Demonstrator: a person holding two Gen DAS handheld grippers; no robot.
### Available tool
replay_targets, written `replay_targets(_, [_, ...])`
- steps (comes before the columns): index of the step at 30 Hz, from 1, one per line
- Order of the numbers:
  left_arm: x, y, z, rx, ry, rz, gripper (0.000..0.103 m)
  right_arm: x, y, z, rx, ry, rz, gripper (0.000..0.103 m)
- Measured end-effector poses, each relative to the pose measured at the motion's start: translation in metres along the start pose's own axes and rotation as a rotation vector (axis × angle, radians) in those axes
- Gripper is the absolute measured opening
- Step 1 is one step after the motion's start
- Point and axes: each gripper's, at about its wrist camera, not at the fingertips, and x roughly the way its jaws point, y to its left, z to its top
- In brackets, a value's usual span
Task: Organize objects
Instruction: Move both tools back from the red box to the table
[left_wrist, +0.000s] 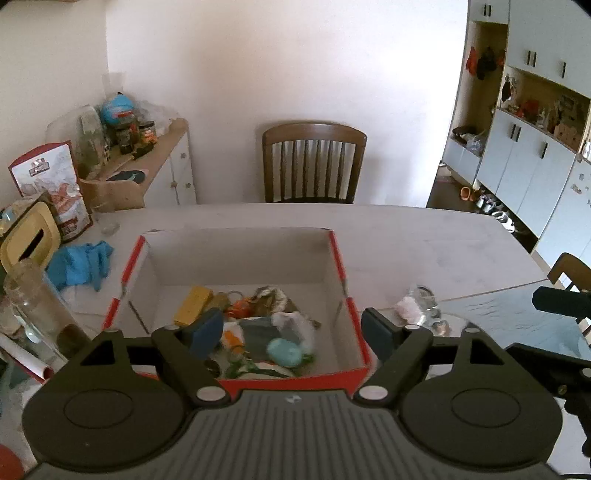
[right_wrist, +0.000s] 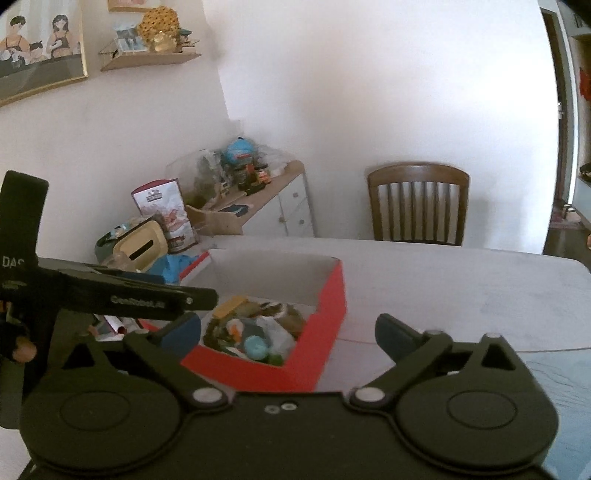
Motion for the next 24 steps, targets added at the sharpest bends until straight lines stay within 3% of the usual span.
replay_targets(11, [0.009, -0.051, -0.005, -0.013, -0.04, -0.033, 0.086, -0.02, -0.065, -0.015, 0.058, 0.023, -0.05, 0.102])
replay_targets(24, [0.054, -0.104, -0.015, -0.004, -0.016, -0.057, 0.086, -0.016, -0.128, -0.027, 0.102, 0.057, -0.086, 0.102])
